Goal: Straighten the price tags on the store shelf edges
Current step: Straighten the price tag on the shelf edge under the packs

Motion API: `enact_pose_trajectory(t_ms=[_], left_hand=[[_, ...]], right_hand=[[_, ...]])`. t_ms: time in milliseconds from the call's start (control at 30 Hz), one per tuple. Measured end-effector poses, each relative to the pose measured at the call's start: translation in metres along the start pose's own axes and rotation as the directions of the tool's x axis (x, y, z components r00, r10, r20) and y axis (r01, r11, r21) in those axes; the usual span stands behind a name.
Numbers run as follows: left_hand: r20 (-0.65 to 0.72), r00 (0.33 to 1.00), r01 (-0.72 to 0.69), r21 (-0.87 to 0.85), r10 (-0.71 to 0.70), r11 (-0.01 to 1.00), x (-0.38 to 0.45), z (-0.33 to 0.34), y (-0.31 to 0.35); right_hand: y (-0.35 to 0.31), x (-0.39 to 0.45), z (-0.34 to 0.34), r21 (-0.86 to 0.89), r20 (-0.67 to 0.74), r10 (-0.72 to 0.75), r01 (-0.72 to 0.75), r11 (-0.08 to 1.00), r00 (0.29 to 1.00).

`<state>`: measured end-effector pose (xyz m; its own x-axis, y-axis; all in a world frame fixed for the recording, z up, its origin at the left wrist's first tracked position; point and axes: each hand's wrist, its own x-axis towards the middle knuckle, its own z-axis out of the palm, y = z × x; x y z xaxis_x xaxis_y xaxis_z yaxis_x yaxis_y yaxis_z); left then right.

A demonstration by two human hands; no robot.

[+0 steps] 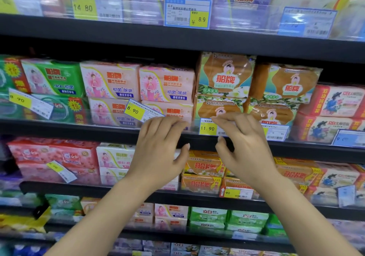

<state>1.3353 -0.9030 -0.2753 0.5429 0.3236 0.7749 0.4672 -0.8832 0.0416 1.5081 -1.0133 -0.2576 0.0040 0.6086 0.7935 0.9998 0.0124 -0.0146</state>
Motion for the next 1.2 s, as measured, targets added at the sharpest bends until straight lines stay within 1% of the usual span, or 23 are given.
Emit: enact_pose_trajectory(t_ms=[200,367,433,533,633,733,800,867,1000,1100,1200], left_hand=[[-0.023,0.995,0.099,0.097,-0.097,0.990,-0.008,-0.022,-0.020],[-0.055,0.974,0.226,0.228,-0.219,0.947,-0.017,-0.038,-0.043],[-0.078,0.965,0.261,0.254,-0.249,0.931,-0.019,-0.043,-0.049],[-0.099,0.960,0.279,0.279,-0.262,0.919,-0.022,-0.049,-0.057],[-0.101,0.962,0.274,0.288,-0.255,0.918,-0.025,-0.052,-0.067],[-0.095,0.965,0.262,0.291,-0.245,0.920,-0.029,-0.053,-0.081],[-0.087,0.973,0.232,0.282,-0.216,0.931,-0.033,-0.052,-0.093],[-0.083,0.983,0.181,0.264,-0.165,0.947,-0.036,-0.052,-0.106],[-0.123,0.990,0.088,0.219,-0.062,0.972,-0.035,-0.056,-0.126],[-0.122,0.992,0.038,0.189,-0.015,0.981,-0.034,-0.058,-0.138],[-0.107,0.994,-0.007,0.158,0.024,0.987,-0.035,-0.058,-0.147]], right_hand=[[-0.002,0.009,0.001,0.113,-0.010,-0.087,0.087,0.990,0.996],[-0.014,0.026,0.018,0.184,0.005,-0.158,0.155,0.971,0.987],[-0.023,0.032,0.026,0.194,-0.022,-0.196,0.197,0.961,0.980],[-0.038,0.041,0.035,0.274,-0.041,-0.237,0.239,0.932,0.971],[-0.049,0.047,0.044,0.345,-0.003,-0.274,0.258,0.902,0.962],[-0.056,0.052,0.052,0.323,0.043,-0.291,0.262,0.909,0.956],[-0.061,0.055,0.056,0.296,0.037,-0.288,0.264,0.918,0.957],[-0.066,0.057,0.059,0.276,0.023,-0.276,0.259,0.926,0.961],[-0.080,0.057,0.068,0.247,0.018,-0.251,0.239,0.939,0.968],[-0.090,0.057,0.074,0.200,0.004,-0.201,0.196,0.960,0.980],[-0.099,0.061,0.076,0.191,-0.026,-0.149,0.151,0.970,0.988]])
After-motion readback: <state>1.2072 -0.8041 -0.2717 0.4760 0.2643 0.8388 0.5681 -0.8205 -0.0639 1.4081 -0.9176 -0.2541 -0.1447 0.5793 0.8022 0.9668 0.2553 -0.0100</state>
